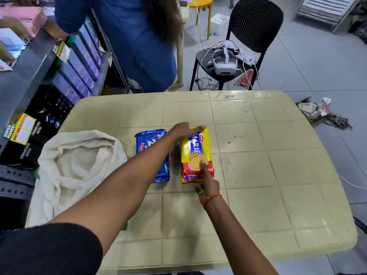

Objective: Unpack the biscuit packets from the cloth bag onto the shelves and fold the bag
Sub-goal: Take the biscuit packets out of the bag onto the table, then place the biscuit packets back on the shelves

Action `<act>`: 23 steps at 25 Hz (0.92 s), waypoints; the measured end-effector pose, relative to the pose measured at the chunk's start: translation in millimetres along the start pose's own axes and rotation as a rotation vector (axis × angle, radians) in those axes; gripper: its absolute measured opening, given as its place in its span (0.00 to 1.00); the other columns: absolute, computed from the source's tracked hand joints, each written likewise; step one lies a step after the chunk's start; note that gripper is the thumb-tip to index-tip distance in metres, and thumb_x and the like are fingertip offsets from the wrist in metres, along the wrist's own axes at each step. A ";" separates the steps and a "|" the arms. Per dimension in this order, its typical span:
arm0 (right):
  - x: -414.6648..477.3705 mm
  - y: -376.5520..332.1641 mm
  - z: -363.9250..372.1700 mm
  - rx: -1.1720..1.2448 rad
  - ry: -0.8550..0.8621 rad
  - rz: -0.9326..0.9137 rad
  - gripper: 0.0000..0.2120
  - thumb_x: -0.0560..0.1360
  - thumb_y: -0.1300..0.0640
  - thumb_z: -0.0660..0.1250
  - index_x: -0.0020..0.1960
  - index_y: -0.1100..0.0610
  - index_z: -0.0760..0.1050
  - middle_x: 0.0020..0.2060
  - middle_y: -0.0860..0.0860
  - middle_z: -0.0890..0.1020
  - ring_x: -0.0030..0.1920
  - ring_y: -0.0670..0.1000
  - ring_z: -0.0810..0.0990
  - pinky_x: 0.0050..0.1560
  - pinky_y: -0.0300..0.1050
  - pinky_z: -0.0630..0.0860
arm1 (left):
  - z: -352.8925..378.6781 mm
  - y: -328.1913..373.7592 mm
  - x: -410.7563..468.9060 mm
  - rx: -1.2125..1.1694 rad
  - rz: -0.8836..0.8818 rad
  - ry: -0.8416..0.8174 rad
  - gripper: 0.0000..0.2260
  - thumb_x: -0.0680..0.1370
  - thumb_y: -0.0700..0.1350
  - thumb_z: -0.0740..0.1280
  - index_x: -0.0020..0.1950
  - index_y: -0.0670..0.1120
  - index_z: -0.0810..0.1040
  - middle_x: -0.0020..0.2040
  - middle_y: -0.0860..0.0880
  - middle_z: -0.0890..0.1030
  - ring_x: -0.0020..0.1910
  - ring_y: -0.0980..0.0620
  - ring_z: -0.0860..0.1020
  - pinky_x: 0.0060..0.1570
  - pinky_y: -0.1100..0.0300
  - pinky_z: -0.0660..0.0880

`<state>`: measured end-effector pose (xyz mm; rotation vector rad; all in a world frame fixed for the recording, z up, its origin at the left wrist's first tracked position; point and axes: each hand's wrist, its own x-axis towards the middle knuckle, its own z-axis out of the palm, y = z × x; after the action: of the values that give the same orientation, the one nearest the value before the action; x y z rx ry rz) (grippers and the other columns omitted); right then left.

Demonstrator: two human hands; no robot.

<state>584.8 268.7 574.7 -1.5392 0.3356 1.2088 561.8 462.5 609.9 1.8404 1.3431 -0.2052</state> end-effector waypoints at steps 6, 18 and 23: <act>11.8 -6.2 -6.9 0.107 -0.081 0.006 0.15 0.68 0.47 0.74 0.48 0.55 0.77 0.54 0.57 0.81 0.51 0.57 0.79 0.61 0.61 0.74 | -7.5 -7.0 4.1 -0.114 -0.158 -0.278 0.43 0.67 0.74 0.59 0.71 0.44 0.66 0.70 0.43 0.72 0.65 0.41 0.73 0.60 0.51 0.71; -44.7 -89.5 27.7 -0.255 -0.389 -0.274 0.25 0.70 0.35 0.64 0.54 0.55 0.77 0.48 0.58 0.82 0.48 0.59 0.81 0.54 0.54 0.79 | -42.9 -67.3 -147.5 -0.728 -0.151 0.100 0.36 0.63 0.76 0.62 0.56 0.49 0.81 0.50 0.45 0.85 0.39 0.50 0.84 0.39 0.60 0.80; -113.6 -39.0 115.7 -0.616 -0.735 -0.082 0.24 0.70 0.36 0.57 0.40 0.51 0.85 0.35 0.53 0.87 0.31 0.53 0.85 0.36 0.47 0.81 | -69.7 -173.5 -261.0 -0.847 -0.261 0.264 0.37 0.60 0.76 0.62 0.55 0.52 0.81 0.47 0.45 0.87 0.44 0.48 0.85 0.43 0.56 0.81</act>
<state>505.0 339.2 703.1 -1.4492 -0.6285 1.8076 283.3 339.2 711.5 0.9985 1.5276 0.4334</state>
